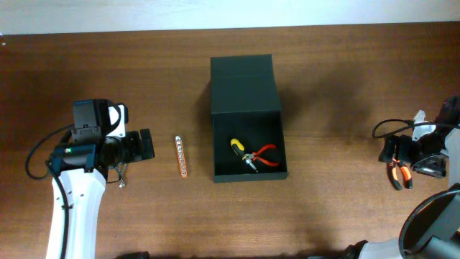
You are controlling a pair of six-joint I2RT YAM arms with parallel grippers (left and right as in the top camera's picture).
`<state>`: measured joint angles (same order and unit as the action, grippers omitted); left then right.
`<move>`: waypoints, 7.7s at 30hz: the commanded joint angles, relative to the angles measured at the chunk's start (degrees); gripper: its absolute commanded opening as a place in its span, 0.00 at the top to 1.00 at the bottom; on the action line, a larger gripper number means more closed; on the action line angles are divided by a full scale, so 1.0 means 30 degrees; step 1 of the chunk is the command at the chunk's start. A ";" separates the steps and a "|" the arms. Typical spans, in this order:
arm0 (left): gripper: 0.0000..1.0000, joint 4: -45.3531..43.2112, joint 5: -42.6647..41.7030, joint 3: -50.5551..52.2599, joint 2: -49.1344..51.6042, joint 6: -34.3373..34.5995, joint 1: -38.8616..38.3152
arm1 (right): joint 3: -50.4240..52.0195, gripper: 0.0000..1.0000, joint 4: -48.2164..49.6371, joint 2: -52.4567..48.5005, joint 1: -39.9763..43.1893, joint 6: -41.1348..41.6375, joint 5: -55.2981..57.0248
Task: Pack container
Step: 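Lower the right gripper onto the orange-black needle-nose pliers and grasp, then carry the pliers into the box and release them, then grasp the orange socket rail with the left gripper, then move the socket rail over the box and release it inside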
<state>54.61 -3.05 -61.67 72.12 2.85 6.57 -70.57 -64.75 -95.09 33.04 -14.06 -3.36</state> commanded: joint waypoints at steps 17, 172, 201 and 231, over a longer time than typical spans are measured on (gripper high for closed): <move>0.01 -0.0313 -0.0211 -0.0211 -0.0044 -0.0015 0.0102 | 0.0474 0.00 0.2025 -0.3541 0.0102 -0.1115 -0.0685; 0.07 0.0036 -0.2295 -0.3978 1.5125 0.6339 -0.6229 | -1.7296 0.01 -0.7322 -0.5399 -0.4758 0.2710 -0.0729; 0.82 -0.0226 -0.2171 -0.3978 1.5125 0.6324 -0.6295 | -1.7296 0.01 -0.7635 -0.5399 -0.4758 0.2718 -0.0729; 0.98 0.2441 0.0160 -1.4426 1.0790 -1.2655 -1.3529 | -1.7296 0.01 -0.7628 -0.5391 -0.3366 0.3031 -0.0787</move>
<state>61.01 -1.91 -105.25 103.55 -15.44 -28.45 -122.74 -87.77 -111.85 20.36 -5.96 -4.93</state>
